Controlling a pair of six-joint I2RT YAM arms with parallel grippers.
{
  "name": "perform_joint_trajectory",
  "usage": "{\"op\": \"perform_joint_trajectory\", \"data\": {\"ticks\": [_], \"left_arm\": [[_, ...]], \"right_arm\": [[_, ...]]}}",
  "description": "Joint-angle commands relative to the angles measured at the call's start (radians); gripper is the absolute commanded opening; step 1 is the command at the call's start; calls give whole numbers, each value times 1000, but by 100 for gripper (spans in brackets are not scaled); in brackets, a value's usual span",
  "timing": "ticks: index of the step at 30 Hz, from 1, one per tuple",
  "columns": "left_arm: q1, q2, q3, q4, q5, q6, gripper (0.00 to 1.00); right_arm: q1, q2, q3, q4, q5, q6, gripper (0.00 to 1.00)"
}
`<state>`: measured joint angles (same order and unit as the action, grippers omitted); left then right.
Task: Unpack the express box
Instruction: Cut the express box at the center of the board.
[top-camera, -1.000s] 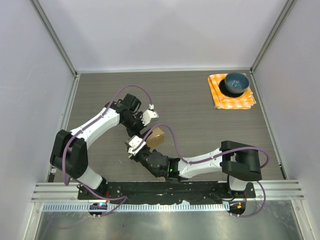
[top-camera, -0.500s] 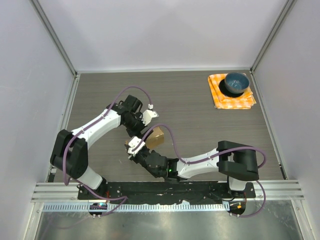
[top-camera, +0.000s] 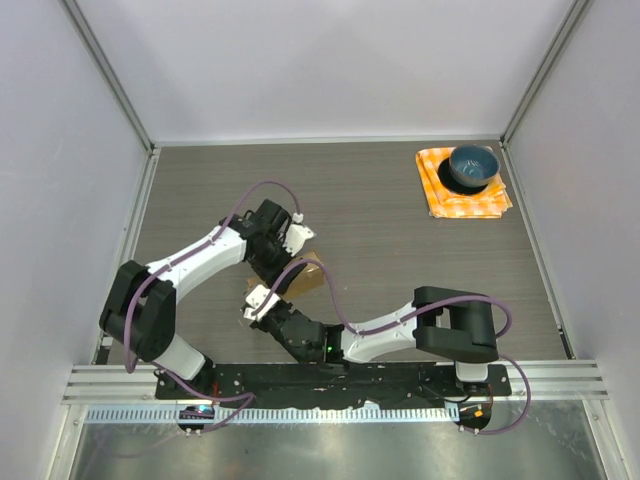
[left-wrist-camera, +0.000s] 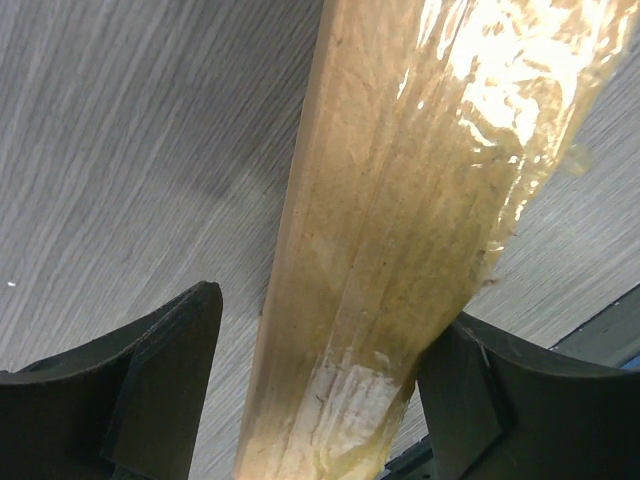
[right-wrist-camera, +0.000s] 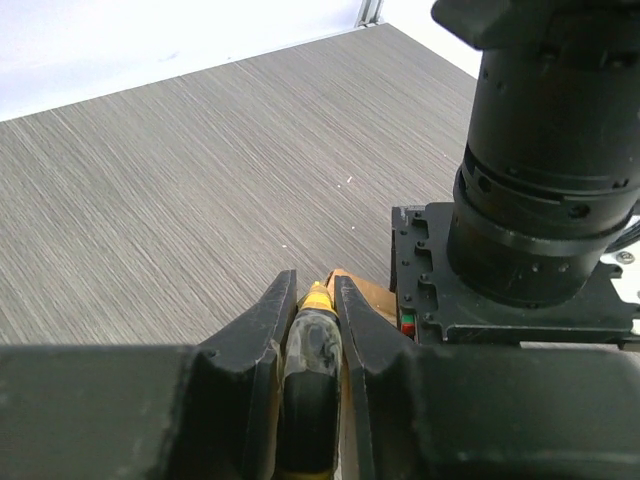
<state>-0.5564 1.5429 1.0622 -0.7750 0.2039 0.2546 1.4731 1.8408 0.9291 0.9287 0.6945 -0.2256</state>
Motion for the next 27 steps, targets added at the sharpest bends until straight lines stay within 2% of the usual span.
{"op": "perform_joint_trajectory", "data": {"ticks": [1, 15, 22, 27], "left_arm": [[-42, -40, -21, 45, -112, -81, 77], [-63, -15, -4, 40, -182, -170, 72], [-63, -21, -11, 37, -164, -207, 68], [-65, -40, -21, 43, -166, -225, 68]], "right_arm": [[16, 15, 31, 76, 59, -44, 1], [47, -57, 39, 108, 56, -110, 1], [44, -20, 65, 143, 48, -139, 1], [7, 9, 83, 142, 22, -118, 1]]}}
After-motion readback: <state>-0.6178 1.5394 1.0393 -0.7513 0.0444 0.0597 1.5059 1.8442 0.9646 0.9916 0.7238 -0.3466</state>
